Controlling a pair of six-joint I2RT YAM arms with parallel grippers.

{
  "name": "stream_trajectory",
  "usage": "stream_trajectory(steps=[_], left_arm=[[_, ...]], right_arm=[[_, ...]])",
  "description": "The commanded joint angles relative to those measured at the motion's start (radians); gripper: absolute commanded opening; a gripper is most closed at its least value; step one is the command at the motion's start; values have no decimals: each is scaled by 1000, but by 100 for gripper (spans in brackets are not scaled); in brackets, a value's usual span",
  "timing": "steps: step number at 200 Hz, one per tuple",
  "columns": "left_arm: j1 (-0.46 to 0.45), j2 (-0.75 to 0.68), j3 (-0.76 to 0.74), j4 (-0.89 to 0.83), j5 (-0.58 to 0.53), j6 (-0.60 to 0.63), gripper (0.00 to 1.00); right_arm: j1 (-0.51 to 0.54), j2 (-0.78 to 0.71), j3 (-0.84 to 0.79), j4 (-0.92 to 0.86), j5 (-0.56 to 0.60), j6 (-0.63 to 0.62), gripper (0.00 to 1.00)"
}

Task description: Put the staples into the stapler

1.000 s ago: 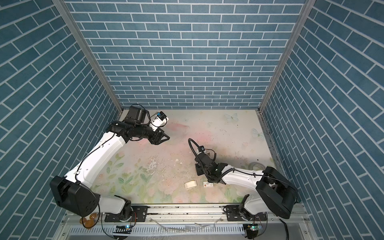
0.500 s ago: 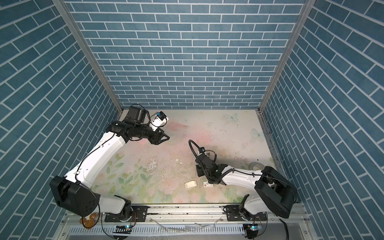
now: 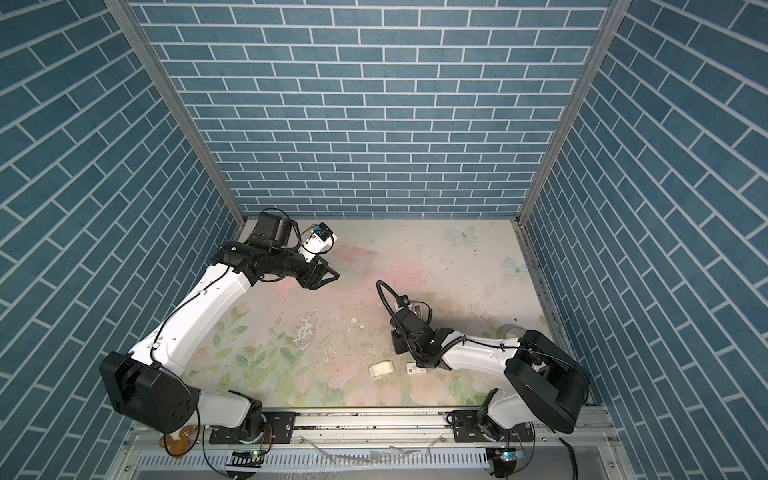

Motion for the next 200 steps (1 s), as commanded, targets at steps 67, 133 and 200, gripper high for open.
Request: stream_trajectory(steps=[67, 133, 200], left_arm=[[7, -5, -8, -7, 1, -2, 62], [8, -5, -6, -9, 2, -2, 62], [7, -5, -10, -7, 2, -2, 62]], right_arm=[[-5, -20, 5, -14, 2, -13, 4], [-5, -71, 21, -49, 0, -31, 4], [-5, -36, 8, -36, 6, -34, 4]])
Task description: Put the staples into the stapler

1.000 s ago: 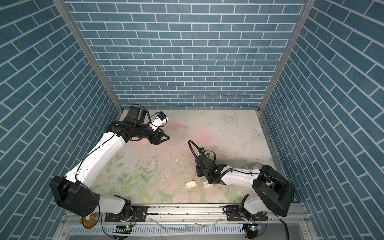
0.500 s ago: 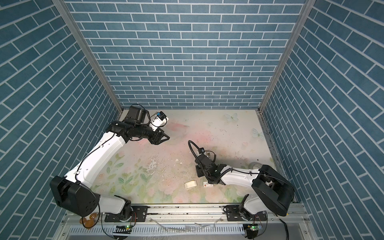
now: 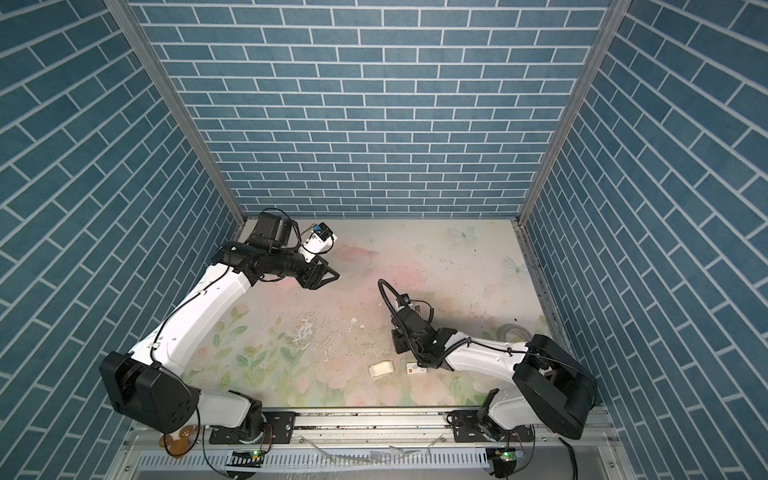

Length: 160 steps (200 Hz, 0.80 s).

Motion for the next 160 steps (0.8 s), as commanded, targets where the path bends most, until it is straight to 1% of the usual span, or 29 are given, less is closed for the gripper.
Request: stream_trajectory(steps=[1, 160], left_arm=[[7, -5, -10, -8, 2, -2, 62], [7, -4, -14, -3, 2, -3, 62]], right_arm=[[-5, 13, 7, -9, 10, -18, 3], [-5, 48, 14, -22, 24, -22, 3]])
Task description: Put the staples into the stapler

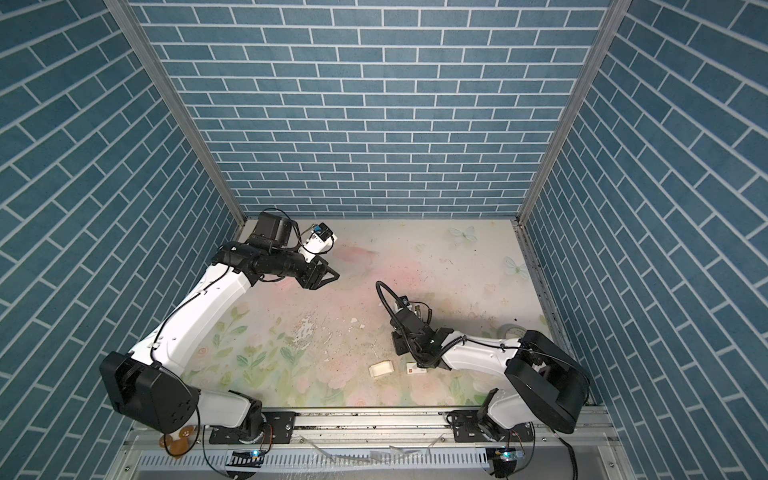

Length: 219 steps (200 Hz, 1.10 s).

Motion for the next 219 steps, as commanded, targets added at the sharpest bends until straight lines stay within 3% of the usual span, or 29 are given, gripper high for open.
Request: stream_trajectory(steps=[1, 102, 219], left_arm=[[7, -5, -12, -3, 2, -2, 62], [7, -4, -8, -4, -1, -2, 62], [7, -1, -8, -5, -1, -2, 62]], right_arm=[[-5, 8, 14, -22, 21, -19, 3], [-5, -61, 41, -51, 1, -50, 3], [-5, 12, 42, -46, 17, -58, 3]])
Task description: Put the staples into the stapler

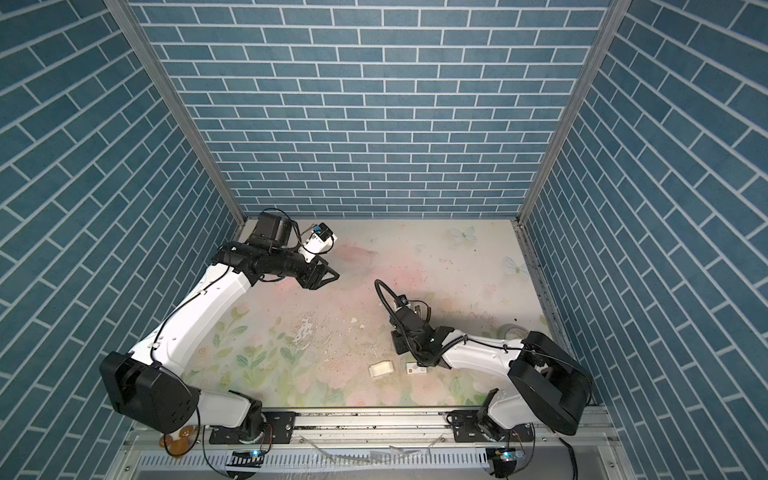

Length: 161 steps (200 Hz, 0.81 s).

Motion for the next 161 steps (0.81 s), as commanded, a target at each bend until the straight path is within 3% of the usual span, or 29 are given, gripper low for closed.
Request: stream_trajectory(steps=[1, 161], left_arm=[[7, -1, -8, -5, 0, -2, 62], [7, 2, -9, -2, 1, -2, 62]], right_arm=[[-4, 19, 21, -9, 18, -25, 3], [-4, -23, 33, -37, -2, -37, 2]])
